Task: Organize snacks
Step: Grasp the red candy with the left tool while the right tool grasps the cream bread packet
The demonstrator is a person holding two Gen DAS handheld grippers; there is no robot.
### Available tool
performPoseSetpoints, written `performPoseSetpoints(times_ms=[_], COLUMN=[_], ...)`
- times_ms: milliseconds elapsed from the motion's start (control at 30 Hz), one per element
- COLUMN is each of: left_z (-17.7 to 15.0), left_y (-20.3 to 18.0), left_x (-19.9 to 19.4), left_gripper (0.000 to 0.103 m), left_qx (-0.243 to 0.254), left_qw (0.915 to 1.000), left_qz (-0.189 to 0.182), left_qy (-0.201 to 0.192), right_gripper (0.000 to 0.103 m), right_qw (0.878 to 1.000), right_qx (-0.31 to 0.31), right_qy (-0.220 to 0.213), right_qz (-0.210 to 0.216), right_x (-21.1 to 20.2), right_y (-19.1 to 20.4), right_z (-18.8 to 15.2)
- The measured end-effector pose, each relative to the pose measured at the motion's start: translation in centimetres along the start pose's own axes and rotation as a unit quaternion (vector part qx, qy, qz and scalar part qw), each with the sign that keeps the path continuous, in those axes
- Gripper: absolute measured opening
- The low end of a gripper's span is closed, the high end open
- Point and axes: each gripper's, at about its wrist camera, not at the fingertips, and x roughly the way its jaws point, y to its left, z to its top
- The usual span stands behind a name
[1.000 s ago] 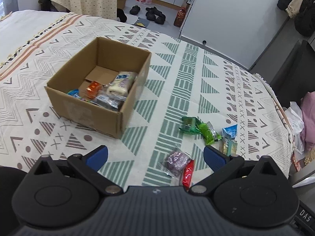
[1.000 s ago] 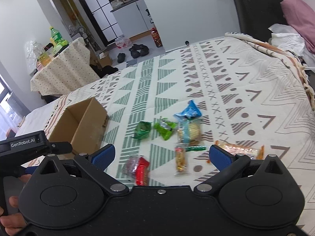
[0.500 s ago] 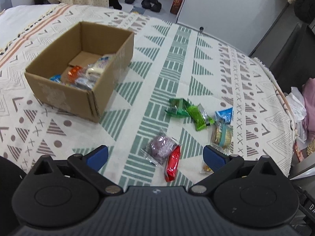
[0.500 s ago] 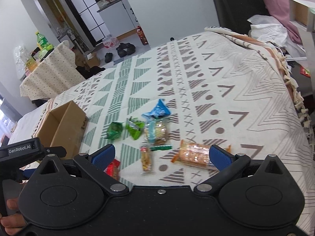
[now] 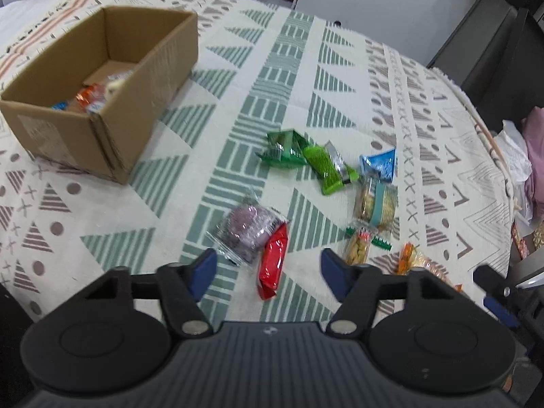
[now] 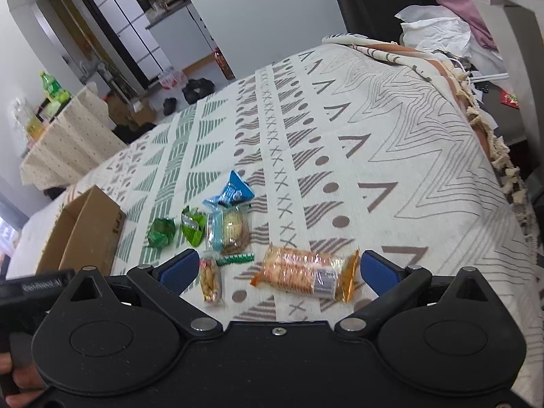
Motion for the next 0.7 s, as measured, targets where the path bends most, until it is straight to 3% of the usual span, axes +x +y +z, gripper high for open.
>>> performPoseSetpoints(times_ms=[200,500,700], left_z=[-0.6,-0.7,-0.4], left_y=[-0.5,-1.8,-1.8], left_x=[2.1,4.2,5.0], left_gripper=[0.041,0.037,0.028], left_qx=[0.0,0.013,0.004], left_qw=[0.9999,0.9994,0.9992], left_qz=[0.001,0.023,0.02], left_qy=[0.017,0.021,0.033], right_gripper=[0.088,0.088,0.082], right_qw=[1.0,0.999,0.999], right_qx=[0.0,0.006,0.006], right_qy=[0.005,0.017,0.039], right_qz=[0.021,0.03,0.029], right_x=[1.9,4.2,5.3], right_y=[-0.5,-1.4,-1.9], right_z=[0.2,0.6,0.3])
